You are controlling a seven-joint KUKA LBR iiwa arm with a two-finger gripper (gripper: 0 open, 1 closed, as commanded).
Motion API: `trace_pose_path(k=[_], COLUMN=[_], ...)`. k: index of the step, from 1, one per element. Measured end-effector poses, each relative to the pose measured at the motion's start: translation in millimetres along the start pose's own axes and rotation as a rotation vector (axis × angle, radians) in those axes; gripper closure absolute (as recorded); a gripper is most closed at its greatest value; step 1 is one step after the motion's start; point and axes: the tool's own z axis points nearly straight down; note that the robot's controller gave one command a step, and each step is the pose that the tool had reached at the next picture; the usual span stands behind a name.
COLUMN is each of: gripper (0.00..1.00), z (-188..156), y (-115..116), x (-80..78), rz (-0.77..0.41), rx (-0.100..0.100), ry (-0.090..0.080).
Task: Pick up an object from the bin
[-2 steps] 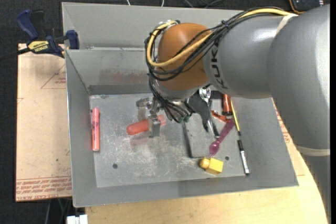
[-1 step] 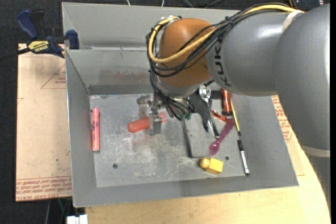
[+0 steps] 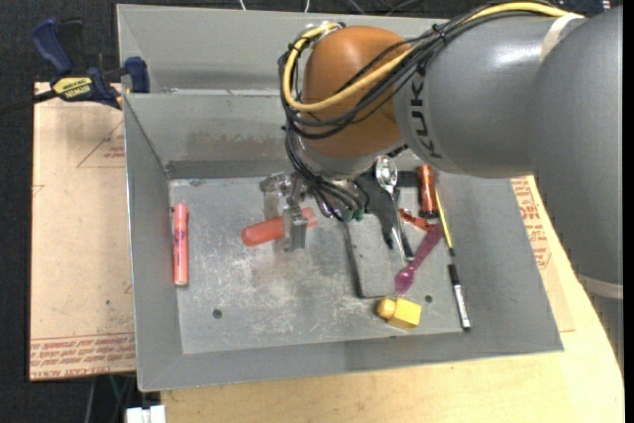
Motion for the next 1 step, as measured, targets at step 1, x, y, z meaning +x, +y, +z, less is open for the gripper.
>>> trace_pose_path(k=[1], gripper=[1.00], z=[-17.3], y=[0.6], x=[0.0], rz=[0.000], rx=[0.000], ry=[0.001])
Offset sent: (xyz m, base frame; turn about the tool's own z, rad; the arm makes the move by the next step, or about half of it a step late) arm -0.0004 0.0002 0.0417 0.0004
